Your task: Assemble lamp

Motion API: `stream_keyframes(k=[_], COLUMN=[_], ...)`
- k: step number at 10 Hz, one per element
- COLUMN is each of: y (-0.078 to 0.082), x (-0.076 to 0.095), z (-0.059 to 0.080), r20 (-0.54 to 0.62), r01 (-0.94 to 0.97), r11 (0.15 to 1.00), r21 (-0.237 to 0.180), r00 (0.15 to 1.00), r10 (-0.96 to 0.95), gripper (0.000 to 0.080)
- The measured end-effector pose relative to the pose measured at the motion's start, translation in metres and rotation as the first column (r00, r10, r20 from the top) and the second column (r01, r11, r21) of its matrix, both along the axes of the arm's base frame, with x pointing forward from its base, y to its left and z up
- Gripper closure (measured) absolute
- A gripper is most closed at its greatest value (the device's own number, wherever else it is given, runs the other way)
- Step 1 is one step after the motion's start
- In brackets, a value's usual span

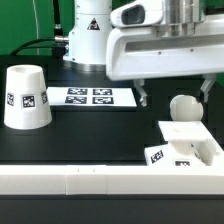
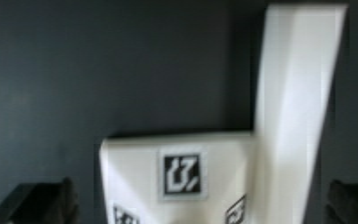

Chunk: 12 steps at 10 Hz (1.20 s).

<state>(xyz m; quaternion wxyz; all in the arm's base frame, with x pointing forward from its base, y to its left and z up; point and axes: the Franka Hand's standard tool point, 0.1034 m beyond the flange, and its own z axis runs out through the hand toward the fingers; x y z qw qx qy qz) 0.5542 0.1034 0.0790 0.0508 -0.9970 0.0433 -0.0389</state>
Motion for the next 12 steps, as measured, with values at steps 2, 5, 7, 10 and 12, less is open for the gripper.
stream_keyframes(k=[2,5,7,10,12], y=[0.027,0.028,0.027,0.032,0.033], x=[-0.023,-0.026,-0.027,-0.048,-0.048], z=[0.002,0.000,-0.001,-0.009,-0.010], r20=[-0.016,-0.013,-0.026,-0.222,-0.341], r01=[0.027,0.022,0.019,-0.046,-0.079], r11=[1.000,1.000,1.000,0.999,0.997], r21=[0.004,0.006,0.004,-0.006,0.008], r00=[1.000,1.000,0.999,0.974,0.937], r10=[-0.027,-0.022,-0.019,0.044,0.077], gripper=[0.0101,0.0101,0.0101,0.0101,0.0101])
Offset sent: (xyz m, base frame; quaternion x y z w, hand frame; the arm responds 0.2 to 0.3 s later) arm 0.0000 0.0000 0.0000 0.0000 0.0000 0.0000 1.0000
